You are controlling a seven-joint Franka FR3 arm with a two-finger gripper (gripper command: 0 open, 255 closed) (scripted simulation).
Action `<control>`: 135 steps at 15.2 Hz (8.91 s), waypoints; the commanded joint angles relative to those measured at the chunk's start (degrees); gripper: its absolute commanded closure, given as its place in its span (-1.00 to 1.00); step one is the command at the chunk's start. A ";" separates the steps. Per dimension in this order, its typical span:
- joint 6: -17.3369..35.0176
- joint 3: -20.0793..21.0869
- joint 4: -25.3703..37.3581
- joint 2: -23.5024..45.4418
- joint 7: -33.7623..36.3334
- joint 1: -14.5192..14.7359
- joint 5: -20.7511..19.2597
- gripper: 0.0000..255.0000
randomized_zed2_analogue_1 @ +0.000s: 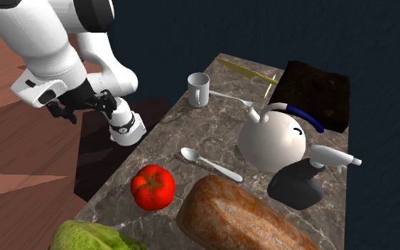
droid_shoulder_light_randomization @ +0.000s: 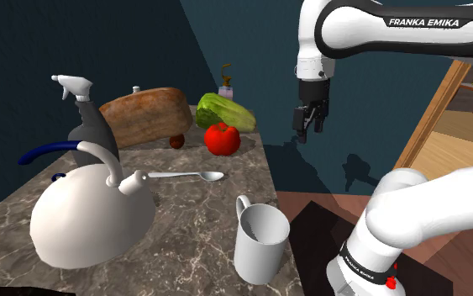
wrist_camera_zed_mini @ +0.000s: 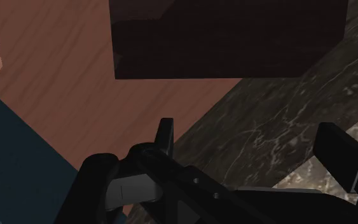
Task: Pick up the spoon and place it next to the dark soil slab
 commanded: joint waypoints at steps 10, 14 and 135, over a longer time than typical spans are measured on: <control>16.25 3.19 0.27 9.70 -2.98 5.99 6.32 -1.00; 22.82 4.76 1.72 14.54 -4.69 8.55 8.77 -1.00; 27.34 48.10 52.50 63.36 59.08 42.92 -18.50 1.00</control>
